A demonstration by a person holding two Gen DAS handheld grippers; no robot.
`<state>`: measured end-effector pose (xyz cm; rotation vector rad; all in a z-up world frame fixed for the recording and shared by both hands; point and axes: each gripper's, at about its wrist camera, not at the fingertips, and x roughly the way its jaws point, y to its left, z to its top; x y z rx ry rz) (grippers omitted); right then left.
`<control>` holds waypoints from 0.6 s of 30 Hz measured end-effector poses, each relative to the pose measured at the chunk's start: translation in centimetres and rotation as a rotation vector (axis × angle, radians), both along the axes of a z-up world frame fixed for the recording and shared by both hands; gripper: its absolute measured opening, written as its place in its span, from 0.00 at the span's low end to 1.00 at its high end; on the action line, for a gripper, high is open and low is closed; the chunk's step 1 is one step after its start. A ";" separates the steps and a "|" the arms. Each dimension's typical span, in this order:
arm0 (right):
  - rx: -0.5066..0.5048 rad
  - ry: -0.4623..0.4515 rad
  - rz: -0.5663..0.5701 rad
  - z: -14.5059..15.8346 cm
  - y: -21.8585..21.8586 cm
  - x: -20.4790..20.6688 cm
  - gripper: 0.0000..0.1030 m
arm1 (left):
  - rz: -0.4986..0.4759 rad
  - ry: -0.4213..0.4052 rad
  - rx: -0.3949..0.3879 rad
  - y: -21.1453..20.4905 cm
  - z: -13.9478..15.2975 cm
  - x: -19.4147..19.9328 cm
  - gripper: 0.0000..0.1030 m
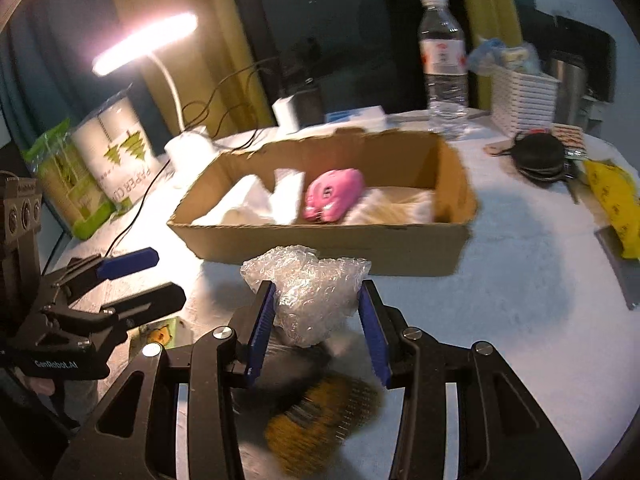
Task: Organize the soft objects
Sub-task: 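Grasp the grey dotted glove with the left gripper while the right holds the bubble wrap over the box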
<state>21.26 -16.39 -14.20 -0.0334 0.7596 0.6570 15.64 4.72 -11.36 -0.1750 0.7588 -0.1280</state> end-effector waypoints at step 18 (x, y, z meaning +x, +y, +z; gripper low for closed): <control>0.083 0.015 -0.120 -1.0 -8.1 0.2 0.43 | -0.128 0.142 0.070 -7.9 -2.8 1.5 0.81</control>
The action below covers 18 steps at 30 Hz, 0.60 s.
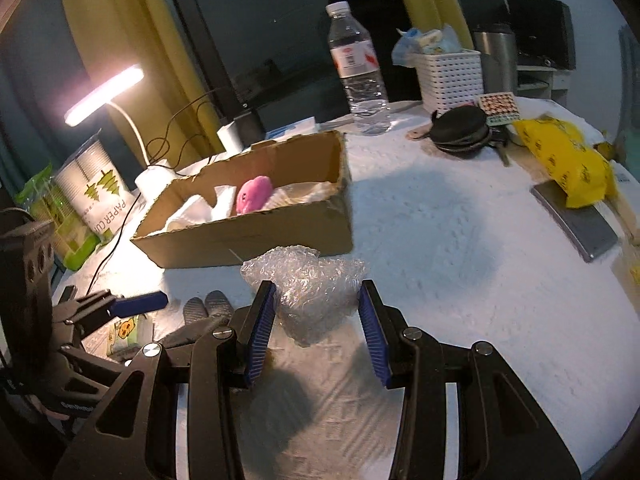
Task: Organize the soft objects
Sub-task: 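Grasp the grey dotted glove with the left gripper while the right holds the bubble wrap over the box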
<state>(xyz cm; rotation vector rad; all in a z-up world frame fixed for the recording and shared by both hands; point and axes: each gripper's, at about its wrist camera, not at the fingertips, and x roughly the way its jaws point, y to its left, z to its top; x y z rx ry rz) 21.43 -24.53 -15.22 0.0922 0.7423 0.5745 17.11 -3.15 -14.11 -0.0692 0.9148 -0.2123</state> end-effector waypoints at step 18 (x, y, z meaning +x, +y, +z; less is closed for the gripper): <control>0.029 -0.008 -0.028 0.4 -2.0 -0.1 0.43 | -0.054 -0.021 -0.057 -0.3 0.8 -0.4 0.26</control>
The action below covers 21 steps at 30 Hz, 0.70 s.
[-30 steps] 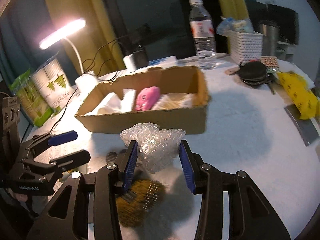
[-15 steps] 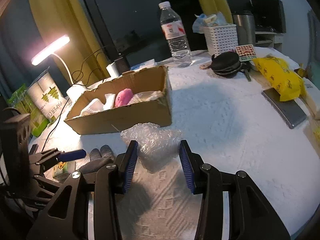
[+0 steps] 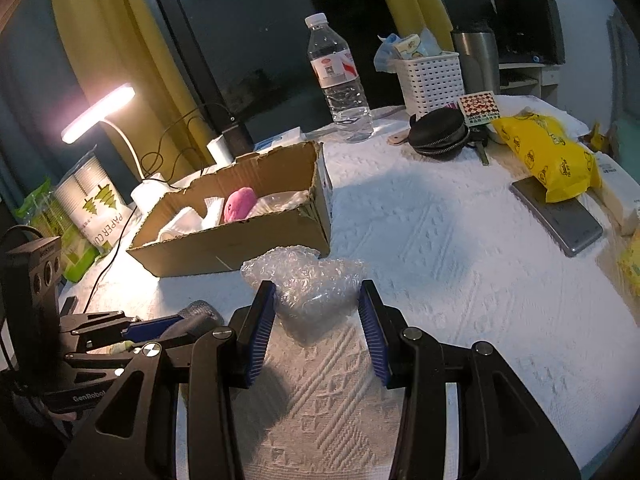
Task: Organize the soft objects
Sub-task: 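Grasp the grey dotted glove with the left gripper while the right holds the bubble wrap over the box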
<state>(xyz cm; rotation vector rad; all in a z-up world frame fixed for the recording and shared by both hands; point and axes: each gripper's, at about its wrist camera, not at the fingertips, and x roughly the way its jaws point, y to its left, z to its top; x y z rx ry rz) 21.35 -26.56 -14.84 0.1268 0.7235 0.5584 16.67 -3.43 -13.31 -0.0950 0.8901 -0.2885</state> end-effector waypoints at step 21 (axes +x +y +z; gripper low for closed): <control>-0.005 -0.067 0.024 3.4 1.6 0.7 0.43 | 0.064 -0.185 -0.039 3.3 7.3 0.0 0.26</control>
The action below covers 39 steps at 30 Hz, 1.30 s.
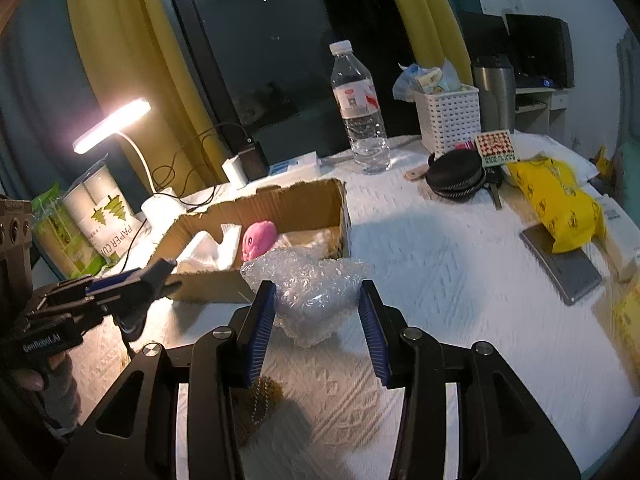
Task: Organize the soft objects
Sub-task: 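Grasp the grey dotted glove with the left gripper while the right holds the bubble wrap over the box, then lower the glove into the box with the left gripper while the right drops the bubble wrap in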
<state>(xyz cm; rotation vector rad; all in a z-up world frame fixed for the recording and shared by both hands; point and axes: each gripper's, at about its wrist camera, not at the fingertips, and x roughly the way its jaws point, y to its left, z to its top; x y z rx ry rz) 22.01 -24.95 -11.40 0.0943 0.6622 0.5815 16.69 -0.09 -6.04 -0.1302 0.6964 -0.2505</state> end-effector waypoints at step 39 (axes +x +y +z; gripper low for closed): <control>-0.004 -0.036 0.052 1.7 2.3 7.0 0.43 | 0.111 -0.139 -0.083 3.5 2.7 8.7 0.26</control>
